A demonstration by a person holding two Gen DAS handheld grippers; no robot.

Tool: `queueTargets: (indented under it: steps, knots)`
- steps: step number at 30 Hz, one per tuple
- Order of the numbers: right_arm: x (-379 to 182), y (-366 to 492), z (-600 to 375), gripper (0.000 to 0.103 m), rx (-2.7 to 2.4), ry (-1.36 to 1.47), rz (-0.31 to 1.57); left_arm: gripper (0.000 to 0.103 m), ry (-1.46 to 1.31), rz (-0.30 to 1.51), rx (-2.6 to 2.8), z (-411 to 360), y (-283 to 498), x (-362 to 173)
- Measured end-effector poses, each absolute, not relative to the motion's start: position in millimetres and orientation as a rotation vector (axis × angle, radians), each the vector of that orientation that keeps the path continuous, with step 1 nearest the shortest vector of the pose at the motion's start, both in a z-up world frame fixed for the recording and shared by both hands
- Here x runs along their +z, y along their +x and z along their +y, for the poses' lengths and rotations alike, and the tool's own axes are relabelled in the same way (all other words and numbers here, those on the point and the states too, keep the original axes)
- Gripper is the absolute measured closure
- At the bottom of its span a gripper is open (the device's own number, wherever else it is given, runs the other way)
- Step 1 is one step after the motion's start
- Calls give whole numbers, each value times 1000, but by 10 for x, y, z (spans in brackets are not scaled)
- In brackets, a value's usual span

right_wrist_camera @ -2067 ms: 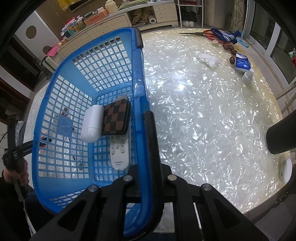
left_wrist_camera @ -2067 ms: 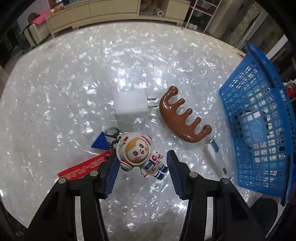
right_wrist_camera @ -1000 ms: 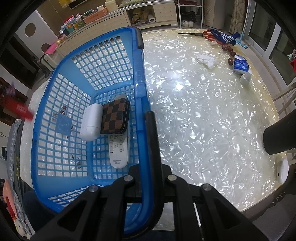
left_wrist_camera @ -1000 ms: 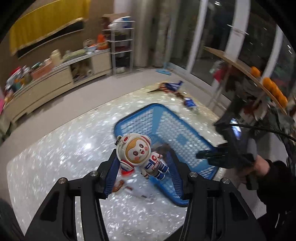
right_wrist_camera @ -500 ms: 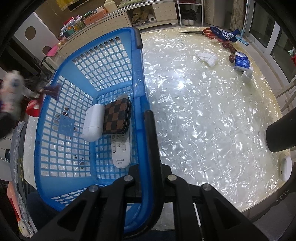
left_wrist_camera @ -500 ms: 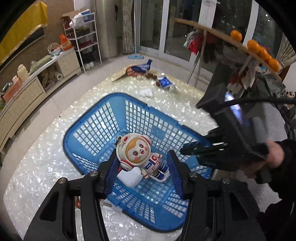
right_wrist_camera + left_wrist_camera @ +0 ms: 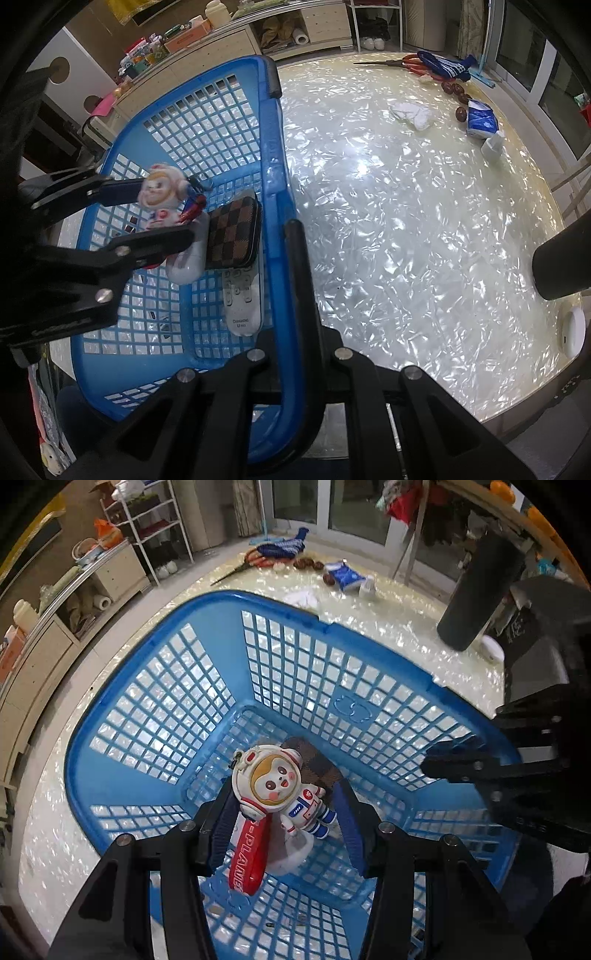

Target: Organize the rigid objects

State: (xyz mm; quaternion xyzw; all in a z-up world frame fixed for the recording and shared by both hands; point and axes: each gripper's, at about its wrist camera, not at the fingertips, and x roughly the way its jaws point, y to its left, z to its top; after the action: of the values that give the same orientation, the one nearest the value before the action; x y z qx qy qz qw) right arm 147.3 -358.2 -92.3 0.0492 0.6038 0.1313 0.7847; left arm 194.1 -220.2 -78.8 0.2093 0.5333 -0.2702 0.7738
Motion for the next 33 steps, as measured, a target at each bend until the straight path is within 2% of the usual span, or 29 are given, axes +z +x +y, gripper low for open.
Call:
queueTargets:
  steps: [16,19,23,26,33]
  knots:
    - [-950,1470,-3568,96,284,88,1302,47,557,1241,-557,-2412,2117,-1064]
    - [-947,1473,-3563,96,285,89,1301,39,543,1257,-536,-2391,2158,-1067]
    - [-949,1471,-3564,96,286,94,1300,15,577,1223,-554,-2413,2103,-1009]
    - [-948,1470,-3566,96,287,96,1299,11,609,1202,-558,-2422,2059,-984]
    - [-950,1464,-3577,95,293,104,1298,10,624,1183,-511,-2232,2062,-704]
